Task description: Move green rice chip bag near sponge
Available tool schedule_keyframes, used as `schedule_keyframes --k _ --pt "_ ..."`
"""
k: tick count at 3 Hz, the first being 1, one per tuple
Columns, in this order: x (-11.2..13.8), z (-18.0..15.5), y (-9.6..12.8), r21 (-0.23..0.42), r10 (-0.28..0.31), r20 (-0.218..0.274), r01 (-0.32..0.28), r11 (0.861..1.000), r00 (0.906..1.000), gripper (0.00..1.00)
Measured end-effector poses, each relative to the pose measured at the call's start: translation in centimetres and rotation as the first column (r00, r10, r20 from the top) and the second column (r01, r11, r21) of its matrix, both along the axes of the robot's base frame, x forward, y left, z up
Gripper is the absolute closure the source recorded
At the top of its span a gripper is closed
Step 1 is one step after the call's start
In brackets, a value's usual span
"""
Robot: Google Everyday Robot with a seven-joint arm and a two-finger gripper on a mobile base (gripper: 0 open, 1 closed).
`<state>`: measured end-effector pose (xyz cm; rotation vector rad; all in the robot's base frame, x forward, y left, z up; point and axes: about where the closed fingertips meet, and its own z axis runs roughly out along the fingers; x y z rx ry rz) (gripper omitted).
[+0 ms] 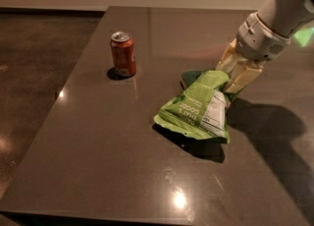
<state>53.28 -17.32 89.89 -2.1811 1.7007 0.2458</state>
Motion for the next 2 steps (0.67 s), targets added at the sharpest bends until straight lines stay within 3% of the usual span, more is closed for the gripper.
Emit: schedule_keyframes --k 1,2 --pt "-0.22 -0.47 -1.6 0.005 -0.033 -0.004 0.033 0.999 0.9994 0.36" --pt "0.02 -0.55 -1.43 0.007 -0.034 0.002 0.034 0.999 0.9994 0.13"
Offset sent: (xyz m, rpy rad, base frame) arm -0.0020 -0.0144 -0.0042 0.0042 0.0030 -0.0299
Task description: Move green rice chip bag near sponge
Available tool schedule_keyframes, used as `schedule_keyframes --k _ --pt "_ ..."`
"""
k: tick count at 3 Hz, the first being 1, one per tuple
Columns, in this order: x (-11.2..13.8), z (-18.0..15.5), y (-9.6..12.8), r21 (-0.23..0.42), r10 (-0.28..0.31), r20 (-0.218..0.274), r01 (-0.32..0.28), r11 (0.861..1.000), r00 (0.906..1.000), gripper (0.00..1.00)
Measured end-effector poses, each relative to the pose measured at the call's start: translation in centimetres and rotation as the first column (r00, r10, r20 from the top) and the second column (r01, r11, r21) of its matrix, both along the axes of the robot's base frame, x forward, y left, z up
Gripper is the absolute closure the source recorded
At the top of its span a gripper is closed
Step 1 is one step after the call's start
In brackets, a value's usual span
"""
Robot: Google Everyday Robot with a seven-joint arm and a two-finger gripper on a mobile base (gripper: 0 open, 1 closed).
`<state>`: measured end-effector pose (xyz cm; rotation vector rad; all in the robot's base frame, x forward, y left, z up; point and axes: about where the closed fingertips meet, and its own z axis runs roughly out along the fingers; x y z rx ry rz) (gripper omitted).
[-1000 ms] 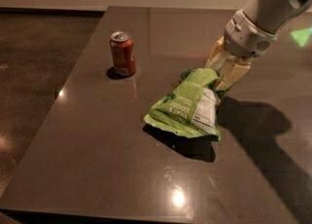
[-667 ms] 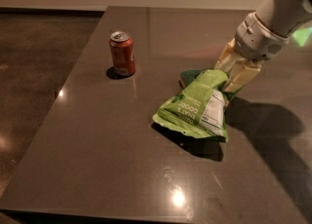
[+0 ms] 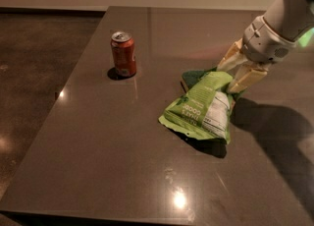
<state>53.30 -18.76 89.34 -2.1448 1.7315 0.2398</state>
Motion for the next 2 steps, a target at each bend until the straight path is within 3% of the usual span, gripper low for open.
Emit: schedule_keyframes --k 1,2 --pt "0.2 -0.09 0.13 0.002 -0.001 0.004 0.001 1.0 1.0 0.0" --pt "0.2 -0.09 0.14 0.002 -0.001 0.005 0.001 1.0 1.0 0.0"
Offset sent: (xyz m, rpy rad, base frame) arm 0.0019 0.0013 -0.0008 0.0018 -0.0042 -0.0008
